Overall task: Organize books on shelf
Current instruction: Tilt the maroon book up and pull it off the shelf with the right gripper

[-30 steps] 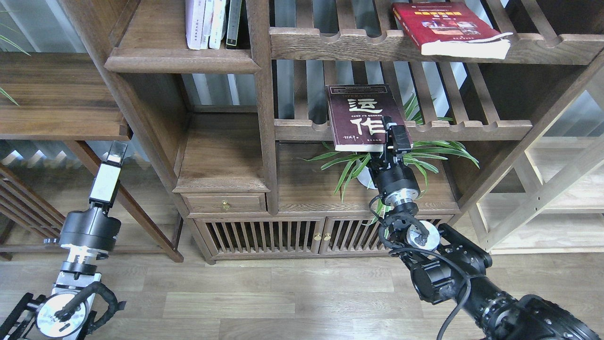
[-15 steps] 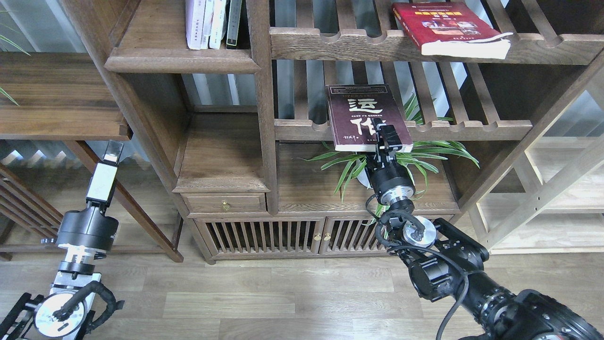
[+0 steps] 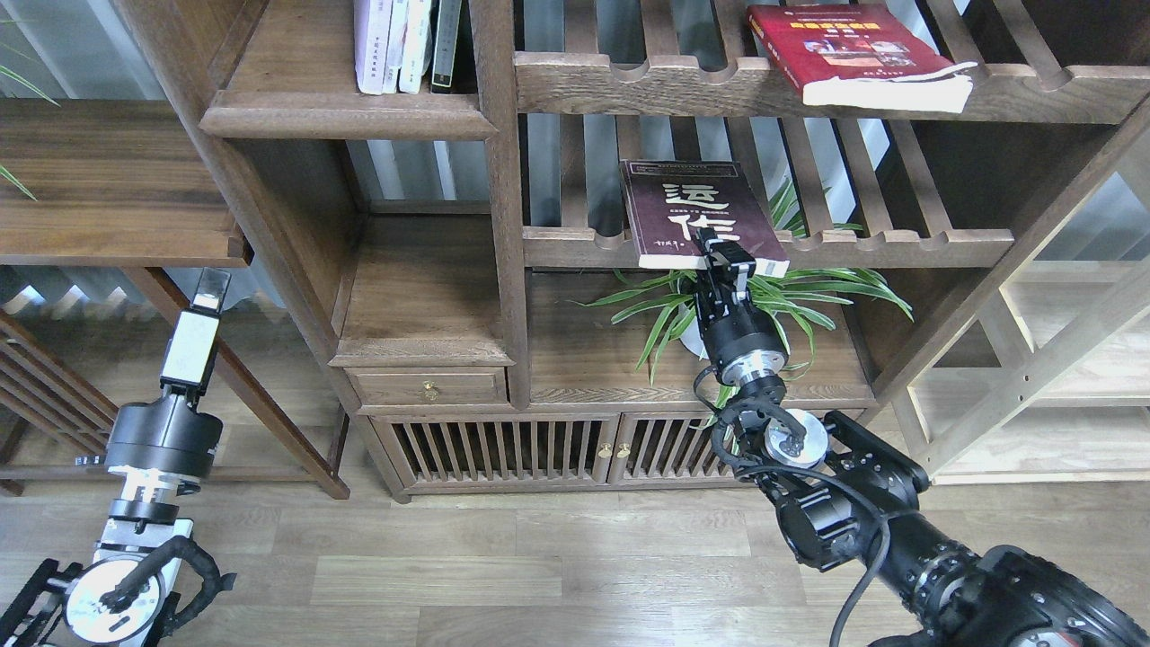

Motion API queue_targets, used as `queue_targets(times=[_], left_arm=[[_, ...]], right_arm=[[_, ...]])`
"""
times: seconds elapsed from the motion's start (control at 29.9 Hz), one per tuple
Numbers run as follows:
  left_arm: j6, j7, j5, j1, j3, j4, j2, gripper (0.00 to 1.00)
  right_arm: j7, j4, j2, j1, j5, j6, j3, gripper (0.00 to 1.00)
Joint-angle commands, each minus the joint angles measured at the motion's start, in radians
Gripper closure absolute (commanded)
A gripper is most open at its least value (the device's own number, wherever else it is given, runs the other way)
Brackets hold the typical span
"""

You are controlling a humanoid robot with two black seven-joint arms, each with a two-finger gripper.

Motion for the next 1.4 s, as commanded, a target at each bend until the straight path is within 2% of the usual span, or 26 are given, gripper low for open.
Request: queue_targets(times=[0.0, 0.07, 0.17, 0.27, 0.57, 1.0, 1.37], left_arm=[[0.000, 0.000, 0.000, 0.000, 0.002, 0.000, 0.000, 0.00], [0.000, 0.000, 0.000, 0.000, 0.002, 0.000, 0.000, 0.00], [0.000, -0.002, -0.002, 0.000, 0.000, 0.000, 0.000, 0.00], [0.000, -0.002, -0.017, 0.000, 0.000, 0.002, 0.000, 0.00], [0.000, 0.002, -0.028, -0.002, 0.000, 0.002, 0.002, 0.00], [0.000, 0.015, -0.028, -0.009, 0.014, 0.000, 0.005, 0.00], [0.000, 0.017, -0.026, -0.018, 0.048, -0.002, 0.006, 0.00]], right_arm=[[0.002, -0.017, 0.000, 0.015, 0.000, -0.001, 0.003, 0.70], [0.005, -0.025, 0.000, 0.016, 0.000, 0.002, 0.003, 0.75], [0.022, -0.025, 0.000, 0.013, 0.000, 0.021, 0.003, 0.89], [0.025, -0.023, 0.000, 0.005, -0.005, 0.052, -0.011, 0.96], [0.025, 0.006, 0.000, -0.039, -0.106, 0.052, -0.035, 0.96], [0.028, 0.305, 0.000, -0.159, -0.134, 0.052, 0.052, 0.96], [0.028, 0.484, -0.192, -0.324, -0.135, 0.052, 0.126, 0.96]])
